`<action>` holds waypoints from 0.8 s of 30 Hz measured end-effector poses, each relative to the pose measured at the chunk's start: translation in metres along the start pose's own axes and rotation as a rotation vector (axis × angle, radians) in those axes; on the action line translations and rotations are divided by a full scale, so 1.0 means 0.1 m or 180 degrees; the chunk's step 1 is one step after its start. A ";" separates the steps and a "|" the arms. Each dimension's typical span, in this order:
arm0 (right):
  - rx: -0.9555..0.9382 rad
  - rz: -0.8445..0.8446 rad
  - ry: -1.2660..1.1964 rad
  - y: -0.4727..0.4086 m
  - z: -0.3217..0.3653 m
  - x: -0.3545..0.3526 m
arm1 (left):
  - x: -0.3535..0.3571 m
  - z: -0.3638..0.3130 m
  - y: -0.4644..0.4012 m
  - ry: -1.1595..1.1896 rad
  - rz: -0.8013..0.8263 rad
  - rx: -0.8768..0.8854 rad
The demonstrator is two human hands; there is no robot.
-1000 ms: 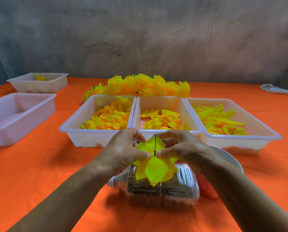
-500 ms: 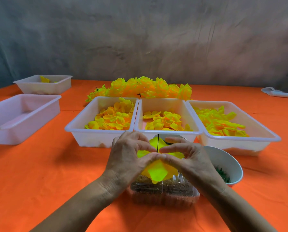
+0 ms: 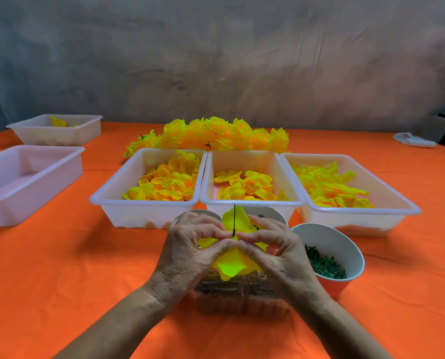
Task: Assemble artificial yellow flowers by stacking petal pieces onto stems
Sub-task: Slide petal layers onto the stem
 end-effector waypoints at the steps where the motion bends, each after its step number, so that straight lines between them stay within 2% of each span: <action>1: -0.0016 0.0105 0.0136 0.00 0.02 -0.01 | -0.01 -0.01 -0.01 -0.0014 0.0018 -0.0044; 4: -0.0009 0.0236 0.0173 0.01 0.08 -0.12 | -0.02 -0.05 -0.01 -0.0155 0.0027 -0.0133; 7: 0.0220 -0.0172 -0.0435 0.02 0.06 -0.48 | -0.01 -0.05 -0.03 -0.0200 0.0023 -0.0282; 10: 0.0531 -0.0418 0.0159 0.00 -0.11 -0.94 | 0.05 -0.01 -0.04 -0.0051 0.0239 -0.0383; 13: 0.0986 0.0029 0.1275 -0.03 -0.38 -1.14 | 0.08 0.03 -0.05 0.0045 0.0347 -0.0466; 16: 0.1103 0.0656 0.2159 -0.06 -0.55 -1.04 | 0.08 0.05 -0.05 0.0125 0.0386 -0.0536; 24: 0.0481 0.1591 0.3307 -0.11 -0.66 -0.59 | 0.10 0.05 -0.05 0.0210 0.0445 -0.0491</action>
Point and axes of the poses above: each hand's wrist, its own y-axis away from the middle knuckle, its own x-axis out of the palm, z = x × y, the point moved 8 cm from there along -y, towards the middle knuckle, and after that the axes turned 6 degrees about y, right-handed, at the moved point
